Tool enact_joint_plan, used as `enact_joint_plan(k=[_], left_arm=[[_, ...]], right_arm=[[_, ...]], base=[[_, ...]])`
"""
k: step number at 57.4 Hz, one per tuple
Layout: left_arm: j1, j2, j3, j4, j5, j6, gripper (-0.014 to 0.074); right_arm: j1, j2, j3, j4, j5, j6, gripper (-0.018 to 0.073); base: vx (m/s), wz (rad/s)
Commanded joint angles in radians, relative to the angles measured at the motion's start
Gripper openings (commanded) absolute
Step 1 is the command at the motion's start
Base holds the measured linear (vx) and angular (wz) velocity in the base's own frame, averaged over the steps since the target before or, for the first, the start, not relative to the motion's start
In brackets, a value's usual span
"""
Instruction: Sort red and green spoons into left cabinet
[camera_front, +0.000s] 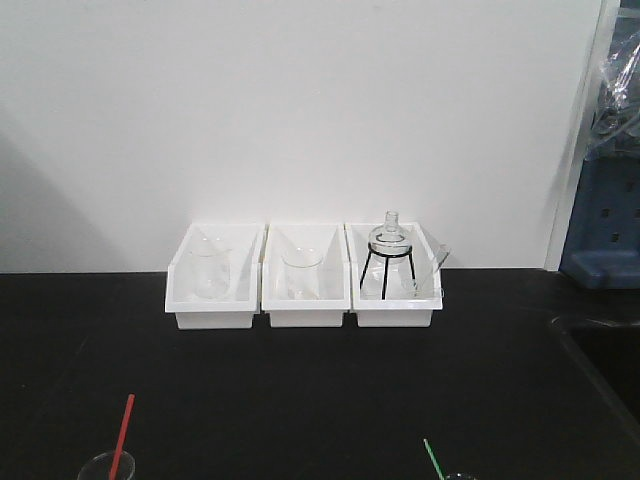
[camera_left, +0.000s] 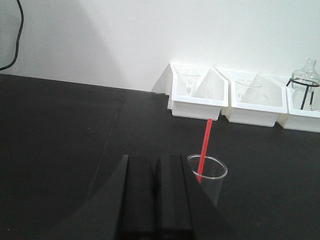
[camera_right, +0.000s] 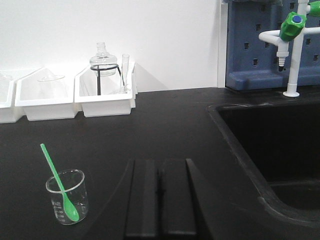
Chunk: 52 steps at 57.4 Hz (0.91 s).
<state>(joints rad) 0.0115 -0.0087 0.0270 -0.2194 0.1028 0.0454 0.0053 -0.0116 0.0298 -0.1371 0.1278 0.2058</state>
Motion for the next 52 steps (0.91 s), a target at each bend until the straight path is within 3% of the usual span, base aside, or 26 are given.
enact_joint_plan(k=[1, 52], left_arm=[[0.0, -0.02, -0.003, -0.002, -0.086, 0.0, -0.0006], [0.0, -0.02, -0.003, -0.002, -0.086, 0.0, -0.0006]], right_arm=[[-0.005, -0.014, 0.01, -0.005, -0.082, -0.004, -0.0006], [-0.005, -0.014, 0.01, -0.005, -0.082, -0.004, -0.0006]], base=[[0.0, 0.0], [0.0, 0.0]])
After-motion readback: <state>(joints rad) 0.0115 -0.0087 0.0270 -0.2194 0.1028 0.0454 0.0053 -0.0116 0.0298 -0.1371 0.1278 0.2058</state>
